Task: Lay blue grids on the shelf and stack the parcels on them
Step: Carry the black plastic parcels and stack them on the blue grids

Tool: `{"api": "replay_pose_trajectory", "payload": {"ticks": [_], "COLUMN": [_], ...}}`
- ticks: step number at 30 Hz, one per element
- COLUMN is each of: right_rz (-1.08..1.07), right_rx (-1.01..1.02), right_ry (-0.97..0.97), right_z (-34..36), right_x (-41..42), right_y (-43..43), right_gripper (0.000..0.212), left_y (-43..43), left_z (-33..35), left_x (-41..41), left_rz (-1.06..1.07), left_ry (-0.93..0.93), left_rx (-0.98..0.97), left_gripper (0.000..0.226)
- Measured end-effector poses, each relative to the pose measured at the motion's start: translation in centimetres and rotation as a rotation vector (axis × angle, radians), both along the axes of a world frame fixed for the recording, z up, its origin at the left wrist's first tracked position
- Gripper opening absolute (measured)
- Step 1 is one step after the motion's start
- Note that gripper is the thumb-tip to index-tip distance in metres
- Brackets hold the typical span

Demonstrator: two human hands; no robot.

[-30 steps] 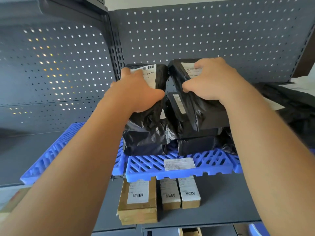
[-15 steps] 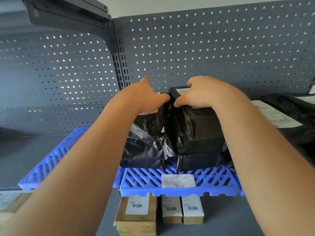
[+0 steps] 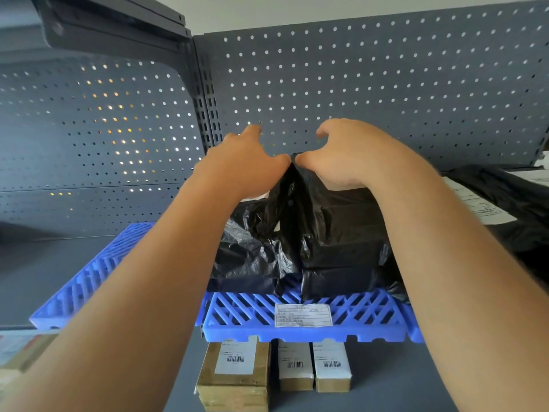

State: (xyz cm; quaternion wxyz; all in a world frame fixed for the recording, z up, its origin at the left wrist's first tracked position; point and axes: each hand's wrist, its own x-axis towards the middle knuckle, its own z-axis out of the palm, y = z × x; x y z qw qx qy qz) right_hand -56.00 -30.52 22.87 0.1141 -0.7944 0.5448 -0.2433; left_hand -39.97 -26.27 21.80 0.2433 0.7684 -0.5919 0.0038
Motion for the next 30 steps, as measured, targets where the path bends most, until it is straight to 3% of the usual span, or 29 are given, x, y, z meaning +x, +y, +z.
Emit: {"api": "replay_pose_trajectory", "payload": {"ticks": [6,14,30], "right_rz": [0.026,0.085,0.177], "right_rx": [-0.027,-0.115,-0.326], "right_ry": [-0.032,-0.062,-0.299], "right_z": [-0.2,-1.2,-4.0], "right_x": [-0.9,-2.3,-2.4], "right_y": [1.3,3.4,9.0], "right_gripper": [0.064,0.046,0.029], "left_y": [1.0,3.6,12.0], "left_z": [-0.4,-1.8,-3.5], "left_x": [-0.5,-1.5,-2.4], "left_rz": [0.008,0.042,-0.026], "left_ry": [-0.005,-0.004,0.067], "left_rx": [0.023,0.036,-0.246], "left_gripper": [0.084,0.068,0.054]}}
